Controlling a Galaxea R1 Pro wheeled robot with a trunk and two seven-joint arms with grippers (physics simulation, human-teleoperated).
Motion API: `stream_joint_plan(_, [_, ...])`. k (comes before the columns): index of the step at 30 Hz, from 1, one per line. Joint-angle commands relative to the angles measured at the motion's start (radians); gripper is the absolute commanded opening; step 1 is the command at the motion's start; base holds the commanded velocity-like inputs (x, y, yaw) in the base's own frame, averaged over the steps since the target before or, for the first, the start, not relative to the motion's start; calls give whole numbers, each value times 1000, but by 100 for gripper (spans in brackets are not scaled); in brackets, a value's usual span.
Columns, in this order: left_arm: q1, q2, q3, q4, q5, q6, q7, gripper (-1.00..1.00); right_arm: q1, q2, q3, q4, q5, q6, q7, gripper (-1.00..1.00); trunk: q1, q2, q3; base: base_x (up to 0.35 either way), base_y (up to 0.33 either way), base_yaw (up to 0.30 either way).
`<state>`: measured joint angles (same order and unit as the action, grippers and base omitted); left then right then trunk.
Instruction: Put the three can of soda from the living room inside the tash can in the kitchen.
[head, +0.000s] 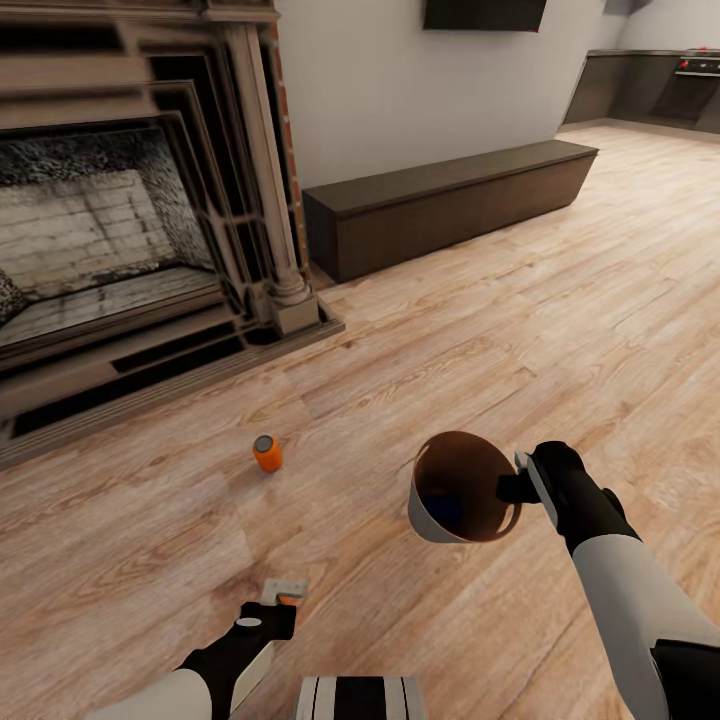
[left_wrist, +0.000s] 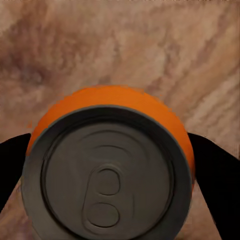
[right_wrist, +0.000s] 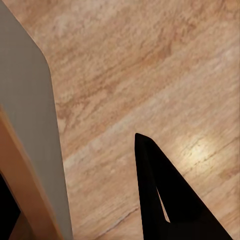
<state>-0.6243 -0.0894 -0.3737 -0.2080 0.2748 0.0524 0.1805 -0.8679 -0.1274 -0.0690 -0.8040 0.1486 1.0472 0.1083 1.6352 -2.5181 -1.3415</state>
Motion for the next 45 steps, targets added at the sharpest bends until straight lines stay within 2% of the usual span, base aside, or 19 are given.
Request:
stream_joint_plan(1, [0, 0, 0, 0, -1, 0, 0, -100, 0, 0, 0, 0, -24, 0, 3, -100, 0, 0, 0, 0, 0, 0])
stream_joint_plan(4, [0, 0, 0, 0, -1, 1, -1, -100, 0, 1, 0, 0, -24, 0, 2, -100, 0, 0, 0, 0, 0, 0])
stream_joint_plan(15, [0, 0, 0, -1, -2, 4, -23, -100, 0, 0, -2, 0, -24, 0, 2, -100, -5, 3, 43, 0, 0, 0])
stream_joint_plan(44, [0, 0, 0, -4, 0, 3, -29, -100, 5, 2, -1, 5, -30, 0, 10, -100, -18, 9, 155, 0, 0, 0])
stream_joint_plan(45, [-3, -2, -4, -4, 0, 3, -34, -100, 10, 4, 5, 11, -11, -3, 11, -100, -18, 9, 155, 0, 0, 0])
